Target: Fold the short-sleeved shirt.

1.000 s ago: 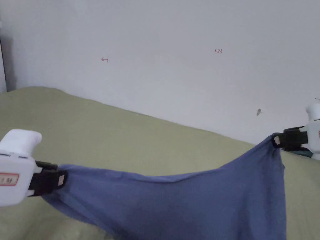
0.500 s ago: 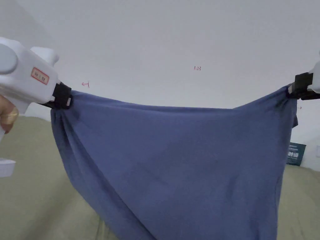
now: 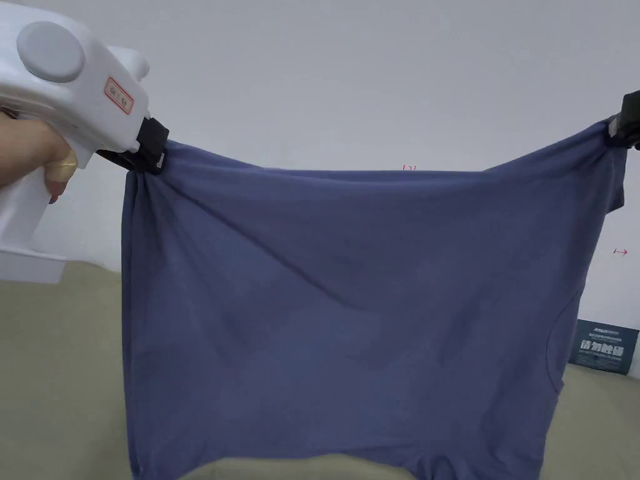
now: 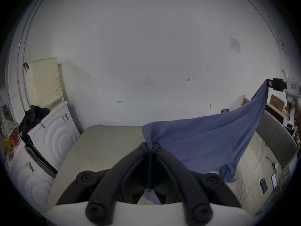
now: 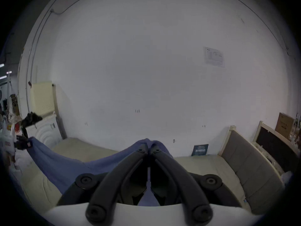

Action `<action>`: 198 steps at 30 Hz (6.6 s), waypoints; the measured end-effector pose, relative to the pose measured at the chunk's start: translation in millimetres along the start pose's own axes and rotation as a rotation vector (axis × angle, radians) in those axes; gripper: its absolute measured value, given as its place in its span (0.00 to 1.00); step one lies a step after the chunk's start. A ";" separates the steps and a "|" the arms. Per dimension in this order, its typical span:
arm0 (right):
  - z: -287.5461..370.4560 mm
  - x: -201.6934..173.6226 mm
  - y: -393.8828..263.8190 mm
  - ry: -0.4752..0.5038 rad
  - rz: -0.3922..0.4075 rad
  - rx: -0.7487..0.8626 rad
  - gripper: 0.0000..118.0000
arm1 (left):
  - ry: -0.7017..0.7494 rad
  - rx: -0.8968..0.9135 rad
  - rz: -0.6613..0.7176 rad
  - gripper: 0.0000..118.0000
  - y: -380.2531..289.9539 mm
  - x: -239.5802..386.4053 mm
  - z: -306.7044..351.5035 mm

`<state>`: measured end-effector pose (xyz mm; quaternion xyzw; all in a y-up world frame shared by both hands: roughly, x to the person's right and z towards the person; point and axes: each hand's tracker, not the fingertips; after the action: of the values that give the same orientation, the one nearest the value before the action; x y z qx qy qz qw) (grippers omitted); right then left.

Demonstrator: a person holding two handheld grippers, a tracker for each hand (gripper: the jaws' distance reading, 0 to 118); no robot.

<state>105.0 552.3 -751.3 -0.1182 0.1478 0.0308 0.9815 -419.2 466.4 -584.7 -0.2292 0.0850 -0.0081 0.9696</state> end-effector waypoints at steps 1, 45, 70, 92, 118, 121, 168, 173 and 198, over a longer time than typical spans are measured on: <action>4.3 -2.6 -6.6 -0.018 0.017 -0.023 0.02 | 0.002 -0.012 -0.011 0.03 -5.6 2.6 0.3; 351.8 8.3 -434.5 0.070 -0.255 -0.528 0.02 | -0.270 -0.326 0.022 0.03 -428.7 1.2 202.9; 350.4 0.7 -486.9 -0.032 -0.196 -0.700 0.91 | -0.049 -0.505 0.300 0.84 -472.9 11.9 258.2; 366.6 -28.0 -504.3 0.028 -0.147 -0.765 0.00 | -0.031 -0.468 0.262 0.92 -483.9 30.2 231.7; 333.5 4.7 -547.1 0.035 -0.188 -0.931 0.03 | -0.054 -0.511 0.272 0.04 -497.4 48.3 195.1; 337.7 -4.5 -541.5 0.040 -0.143 -0.869 0.02 | -0.059 -0.513 0.282 0.04 -496.2 48.5 198.6; 263.1 -43.5 -492.9 0.142 -0.050 -0.857 0.00 | -0.039 -0.520 0.197 0.00 -460.8 38.7 184.0; 273.3 -50.7 -512.2 0.167 -0.065 -0.881 0.00 | -0.040 -0.581 0.206 0.00 -489.3 32.1 173.0; 185.0 -7.4 -503.9 0.047 -0.005 -0.833 0.84 | -0.038 -0.606 0.160 0.05 -466.6 32.0 108.7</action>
<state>198.3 107.9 -465.1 -0.5061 0.1449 0.0829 0.8462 -358.5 95.3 -286.1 -0.5004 0.0830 0.0980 0.8562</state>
